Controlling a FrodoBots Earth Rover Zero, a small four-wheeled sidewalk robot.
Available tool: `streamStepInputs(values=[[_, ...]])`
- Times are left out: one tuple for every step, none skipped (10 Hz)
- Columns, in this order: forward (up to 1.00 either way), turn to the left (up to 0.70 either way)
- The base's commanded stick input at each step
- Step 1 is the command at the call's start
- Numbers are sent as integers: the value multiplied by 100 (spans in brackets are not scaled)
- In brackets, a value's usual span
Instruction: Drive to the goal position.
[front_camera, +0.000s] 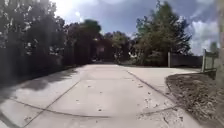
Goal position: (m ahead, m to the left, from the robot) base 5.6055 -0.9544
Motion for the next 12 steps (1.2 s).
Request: streamStepInputs(values=[[85, 0], [85, 0], [85, 0], [85, 0], [85, 0], [85, 0], [85, 0], [85, 0], [85, 0], [85, 0], [85, 0], [85, 0]])
